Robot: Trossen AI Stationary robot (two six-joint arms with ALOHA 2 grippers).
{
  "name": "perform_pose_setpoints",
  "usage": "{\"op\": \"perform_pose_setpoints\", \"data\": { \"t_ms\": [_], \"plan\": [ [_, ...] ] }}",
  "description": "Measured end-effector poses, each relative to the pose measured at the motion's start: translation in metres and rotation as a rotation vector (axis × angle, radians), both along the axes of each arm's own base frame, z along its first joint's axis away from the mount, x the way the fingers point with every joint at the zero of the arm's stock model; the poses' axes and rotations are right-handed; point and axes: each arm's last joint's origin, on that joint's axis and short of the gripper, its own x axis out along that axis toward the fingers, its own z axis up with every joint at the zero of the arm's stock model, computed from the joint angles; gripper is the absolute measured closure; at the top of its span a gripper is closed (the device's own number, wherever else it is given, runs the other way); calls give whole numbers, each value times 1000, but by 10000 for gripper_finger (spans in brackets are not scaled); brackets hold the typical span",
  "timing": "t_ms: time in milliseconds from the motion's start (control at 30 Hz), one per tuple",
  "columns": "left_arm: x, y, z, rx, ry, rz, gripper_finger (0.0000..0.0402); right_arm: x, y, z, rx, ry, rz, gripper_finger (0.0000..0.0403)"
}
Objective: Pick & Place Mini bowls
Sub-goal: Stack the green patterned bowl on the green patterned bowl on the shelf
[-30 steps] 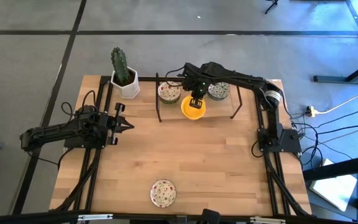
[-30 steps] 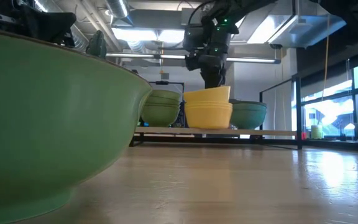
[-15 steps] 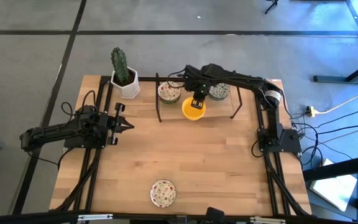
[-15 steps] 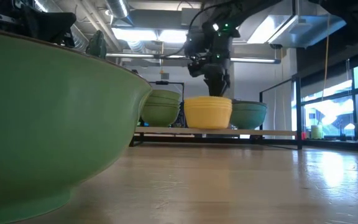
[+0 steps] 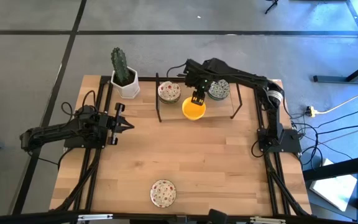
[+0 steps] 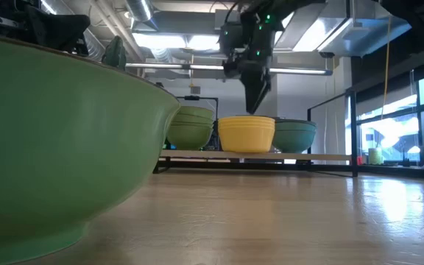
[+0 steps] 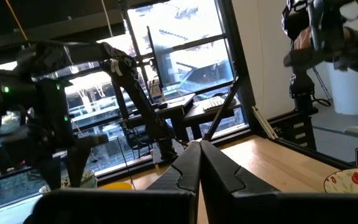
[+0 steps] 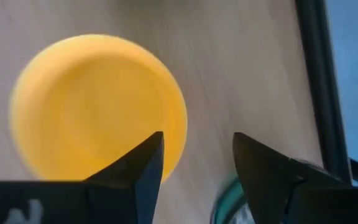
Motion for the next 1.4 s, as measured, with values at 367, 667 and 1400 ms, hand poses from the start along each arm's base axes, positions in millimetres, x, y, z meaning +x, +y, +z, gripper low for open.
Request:
{"op": "perform_pose_setpoints", "data": {
  "t_ms": [367,667,1400],
  "plan": [
    [0,0,0,0,2,-1,397,-46,72,130,-30,-528,157,226],
    [0,0,0,0,2,-3,398,-145,162,198,-84,-804,346,391],
    [1,0,-6,-70,72,-15,398,-211,214,-25,104,-1378,593,400]
  ]
}}
